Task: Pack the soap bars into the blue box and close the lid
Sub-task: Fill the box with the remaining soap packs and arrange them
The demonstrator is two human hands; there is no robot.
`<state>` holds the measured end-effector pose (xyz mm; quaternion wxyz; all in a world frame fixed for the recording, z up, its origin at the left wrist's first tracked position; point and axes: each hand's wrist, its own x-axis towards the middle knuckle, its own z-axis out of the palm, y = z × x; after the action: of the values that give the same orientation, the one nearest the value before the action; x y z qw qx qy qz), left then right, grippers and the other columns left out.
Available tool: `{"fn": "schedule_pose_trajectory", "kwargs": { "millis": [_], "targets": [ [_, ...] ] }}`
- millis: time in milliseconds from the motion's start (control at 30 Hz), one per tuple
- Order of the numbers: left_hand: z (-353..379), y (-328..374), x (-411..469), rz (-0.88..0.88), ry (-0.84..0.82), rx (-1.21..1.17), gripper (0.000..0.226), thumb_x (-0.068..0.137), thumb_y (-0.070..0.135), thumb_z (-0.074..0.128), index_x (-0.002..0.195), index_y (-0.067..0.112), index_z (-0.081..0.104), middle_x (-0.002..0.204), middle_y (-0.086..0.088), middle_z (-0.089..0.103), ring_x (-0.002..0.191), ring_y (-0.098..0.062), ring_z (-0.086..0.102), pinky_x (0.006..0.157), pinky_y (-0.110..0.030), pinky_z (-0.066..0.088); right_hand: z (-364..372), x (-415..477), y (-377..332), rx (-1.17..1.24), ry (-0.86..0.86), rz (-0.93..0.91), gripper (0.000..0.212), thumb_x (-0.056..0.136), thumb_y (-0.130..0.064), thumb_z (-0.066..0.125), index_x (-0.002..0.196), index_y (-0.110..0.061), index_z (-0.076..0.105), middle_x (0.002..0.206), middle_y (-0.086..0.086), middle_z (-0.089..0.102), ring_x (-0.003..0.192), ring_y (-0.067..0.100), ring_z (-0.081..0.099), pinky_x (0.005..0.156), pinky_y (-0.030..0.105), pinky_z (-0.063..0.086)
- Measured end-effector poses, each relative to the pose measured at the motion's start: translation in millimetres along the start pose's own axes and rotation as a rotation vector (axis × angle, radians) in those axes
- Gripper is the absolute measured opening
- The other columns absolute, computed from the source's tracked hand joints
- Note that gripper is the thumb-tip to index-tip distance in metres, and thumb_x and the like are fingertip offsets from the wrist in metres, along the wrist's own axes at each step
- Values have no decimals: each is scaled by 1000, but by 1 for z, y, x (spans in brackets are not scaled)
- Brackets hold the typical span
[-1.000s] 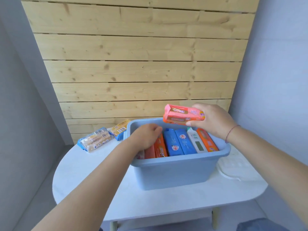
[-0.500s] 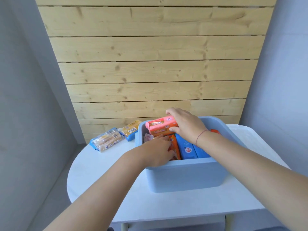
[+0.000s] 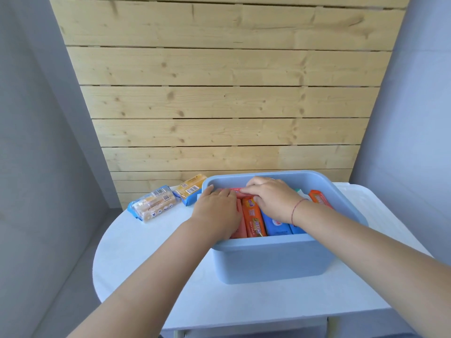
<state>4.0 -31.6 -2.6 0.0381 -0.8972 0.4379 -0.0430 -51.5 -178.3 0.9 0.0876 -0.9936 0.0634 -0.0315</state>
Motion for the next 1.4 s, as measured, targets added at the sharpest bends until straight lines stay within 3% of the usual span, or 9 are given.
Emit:
{"fn": "schedule_pose_trajectory", "kwargs": {
  "millis": [167,267,367,467,567,700,967,1233,1400],
  "targets": [
    [-13,5,11,-6,-164,56,36,95,21,29,117,14,57,123,-1,64,123,-19,50,116,-41,8,-2,3,-4,100,-115,12,48,96,-4,34,138,-23,48,131,-3,45,125,16,37,101,24,32],
    [-18,-1,2,28,-50,-150,36,93,22,31,112,16,60,113,-3,68,113,-19,55,116,-37,16,-12,3,-6,31,-152,-12,40,97,-19,39,136,-22,50,134,1,46,128,19,40,109,33,33],
    [-21,-40,-16,-40,178,-808,32,87,18,44,107,28,67,93,10,72,83,-5,63,83,-15,46,-21,7,-21,43,-23,-24,35,95,-25,42,128,-24,55,127,1,53,121,21,48,103,37,38],
    [0,-102,-15,-325,485,-1046,33,83,15,46,106,27,66,82,16,67,45,-2,48,51,-14,42,-21,8,-37,58,79,-61,32,95,-25,44,124,-25,58,124,-3,56,117,18,51,101,32,39],
    [47,-156,-4,-580,422,-743,44,84,22,55,128,18,52,136,2,50,98,-23,58,92,-35,43,-15,2,-45,38,52,-70,30,95,-24,44,121,-28,60,119,-7,58,115,13,52,99,27,38],
    [118,-197,10,-566,69,-433,82,77,50,63,143,17,28,151,-2,31,139,-20,27,114,-40,19,-6,2,-52,10,31,-70,31,95,-26,45,123,-30,59,119,-12,57,117,9,50,100,24,37],
    [143,-207,37,-548,82,-342,72,73,60,59,133,23,41,127,-5,53,119,-26,47,92,-39,34,-6,0,-49,37,8,-43,28,94,-25,49,119,-30,62,117,-18,55,113,1,50,99,19,37],
    [94,-187,-7,-705,517,-492,62,72,46,66,128,26,49,117,-2,60,111,-29,48,89,-39,35,-21,-7,-43,181,12,-11,26,94,-22,51,115,-30,63,114,-14,58,109,4,56,97,23,41],
    [0,-142,-13,-283,456,-895,62,71,43,73,128,28,52,108,4,61,99,-16,58,85,-33,48,-46,-19,-41,265,224,-88,48,88,-24,59,134,-34,46,128,-15,45,118,1,46,97,14,30]
  ]
}}
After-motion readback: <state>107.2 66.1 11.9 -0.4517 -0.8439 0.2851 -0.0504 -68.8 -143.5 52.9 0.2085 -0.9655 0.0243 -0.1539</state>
